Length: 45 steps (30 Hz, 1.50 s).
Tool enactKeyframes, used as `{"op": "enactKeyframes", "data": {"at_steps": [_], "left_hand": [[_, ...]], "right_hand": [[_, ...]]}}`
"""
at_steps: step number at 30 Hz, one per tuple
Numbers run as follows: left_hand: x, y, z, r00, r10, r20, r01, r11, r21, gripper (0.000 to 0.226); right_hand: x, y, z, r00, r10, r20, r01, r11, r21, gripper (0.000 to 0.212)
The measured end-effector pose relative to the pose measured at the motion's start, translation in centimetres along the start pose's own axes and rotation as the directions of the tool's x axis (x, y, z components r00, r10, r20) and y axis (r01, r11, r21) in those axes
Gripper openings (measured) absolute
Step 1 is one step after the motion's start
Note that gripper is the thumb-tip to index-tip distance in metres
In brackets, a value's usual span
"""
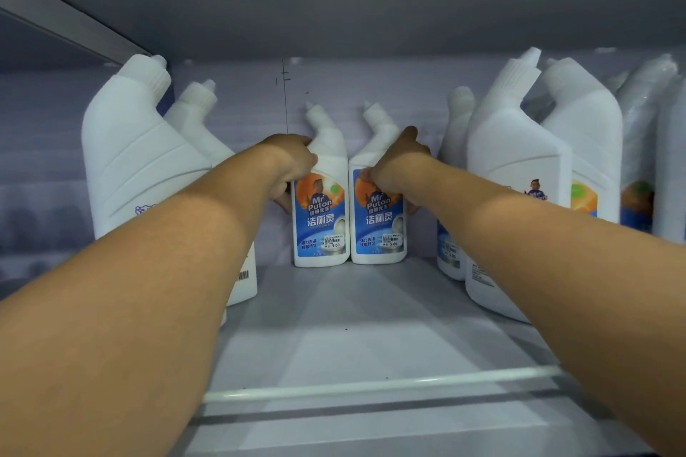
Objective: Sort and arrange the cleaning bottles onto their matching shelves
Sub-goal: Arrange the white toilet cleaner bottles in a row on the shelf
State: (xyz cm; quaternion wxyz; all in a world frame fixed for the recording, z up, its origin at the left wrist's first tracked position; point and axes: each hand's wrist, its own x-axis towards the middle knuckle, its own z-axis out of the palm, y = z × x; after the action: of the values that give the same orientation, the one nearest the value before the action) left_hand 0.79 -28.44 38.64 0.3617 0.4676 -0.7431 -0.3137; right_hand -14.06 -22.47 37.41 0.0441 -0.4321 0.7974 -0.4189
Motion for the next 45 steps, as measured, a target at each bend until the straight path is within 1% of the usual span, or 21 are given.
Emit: {"op": "enactKeyframes", "data": {"at_steps": [3,6,9,11,15,18,20,22,25,26,27,28,29,30,31,33,35,36,39,42,45], "left_hand": [[-0.3,0.0,0.0,1.000,0.002,0.010,-0.002,1.000,-0.003,0.033],[-0.5,0.0,-0.1,0.999,0.013,0.035,-0.014,0.999,0.035,0.021],[-0.1,0.2,0.0,0.999,0.042,0.014,-0.043,0.998,0.052,0.035],[0.7,0.5,0.2,0.996,0.075,-0.055,-0.069,0.993,0.098,0.039],[0.1,1.3,0.8,0.990,0.035,-0.133,-0.002,0.970,0.244,0.044],[-2.1,2.8,1.1,0.994,0.018,-0.104,0.006,0.974,0.224,0.062],[-4.5,3.9,0.0,0.990,0.088,-0.110,-0.057,0.963,0.263,0.065],[-7.5,4.4,-1.4,0.970,0.213,-0.120,-0.176,0.949,0.262,0.056],[-12.6,3.0,-4.3,0.866,0.413,-0.281,-0.370,0.908,0.196,0.030],[-14.2,2.0,-5.1,0.784,0.491,-0.381,-0.426,0.871,0.247,0.026],[-15.6,0.7,-5.9,0.665,0.565,-0.489,-0.453,0.825,0.337,0.024],[-16.9,-0.6,-6.5,0.537,0.619,-0.572,-0.453,0.784,0.424,0.025],[-18.2,-1.7,-7.1,0.441,0.641,-0.628,-0.418,0.766,0.488,0.032],[-19.0,-2.9,-7.6,0.408,0.623,-0.668,-0.346,0.782,0.518,0.044],[-19.8,-3.7,-8.1,0.436,0.560,-0.704,-0.267,0.828,0.493,0.058],[-20.6,-4.8,-8.8,0.594,0.295,-0.749,-0.140,0.954,0.265,0.082],[-21.3,-5.3,-9.0,0.757,0.008,-0.653,-0.085,0.993,-0.087,0.084],[-21.4,-5.7,-9.1,0.814,-0.063,-0.578,-0.062,0.979,-0.193,0.076],[-21.6,-6.6,-8.6,0.896,-0.081,-0.436,0.020,0.989,-0.143,0.048],[-21.6,-7.3,-8.0,0.937,-0.074,-0.342,0.054,0.996,-0.068,0.041],[-21.2,-7.5,-7.7,0.935,-0.040,-0.352,0.030,0.999,-0.035,0.044]], "right_hand": [[-0.5,-0.3,0.2,1.000,0.012,-0.022,-0.014,0.997,-0.073,0.100],[-0.5,-0.4,0.3,0.999,0.019,-0.037,-0.021,0.997,-0.072,0.099],[0.0,-0.2,0.4,0.999,0.024,-0.034,-0.025,0.999,-0.026,0.090],[0.1,-0.1,0.3,0.999,0.022,-0.029,-0.022,1.000,-0.004,0.087],[-0.5,-0.3,0.0,1.000,0.012,-0.011,-0.012,0.999,-0.050,0.089],[-1.8,-0.8,-1.7,0.991,-0.112,0.073,0.123,0.977,-0.174,0.078],[-4.3,-1.3,-4.4,0.962,-0.240,0.131,0.264,0.938,-0.224,0.076],[-7.6,-1.4,-7.5,0.940,-0.325,0.105,0.340,0.920,-0.195,0.067],[-11.1,-0.1,-11.8,0.867,-0.492,-0.080,0.480,0.867,-0.131,0.042],[-11.9,1.0,-13.0,0.822,-0.546,-0.161,0.530,0.838,-0.133,0.032],[-12.7,2.4,-14.1,0.769,-0.590,-0.249,0.569,0.807,-0.157,0.025],[-13.1,3.9,-15.0,0.713,-0.617,-0.334,0.590,0.784,-0.192,0.022],[-13.6,5.2,-15.7,0.671,-0.624,-0.399,0.592,0.776,-0.218,0.022],[-13.8,6.3,-16.0,0.663,-0.613,-0.431,0.579,0.784,-0.224,0.024],[-13.9,7.1,-16.0,0.687,-0.589,-0.425,0.558,0.803,-0.210,0.029],[-13.7,8.0,-15.4,0.792,-0.519,-0.322,0.480,0.855,-0.197,0.045],[-13.8,8.1,-14.6,0.869,-0.453,-0.199,0.393,0.877,-0.276,0.061],[-13.9,8.0,-14.3,0.882,-0.440,-0.169,0.375,0.873,-0.313,0.067],[-14.0,7.7,-14.4,0.870,-0.454,-0.190,0.371,0.858,-0.354,0.066],[-13.6,7.4,-14.6,0.923,-0.368,-0.113,0.312,0.888,-0.338,0.047],[-13.3,6.7,-14.6,0.966,-0.258,0.007,0.247,0.918,-0.309,0.048]]}}
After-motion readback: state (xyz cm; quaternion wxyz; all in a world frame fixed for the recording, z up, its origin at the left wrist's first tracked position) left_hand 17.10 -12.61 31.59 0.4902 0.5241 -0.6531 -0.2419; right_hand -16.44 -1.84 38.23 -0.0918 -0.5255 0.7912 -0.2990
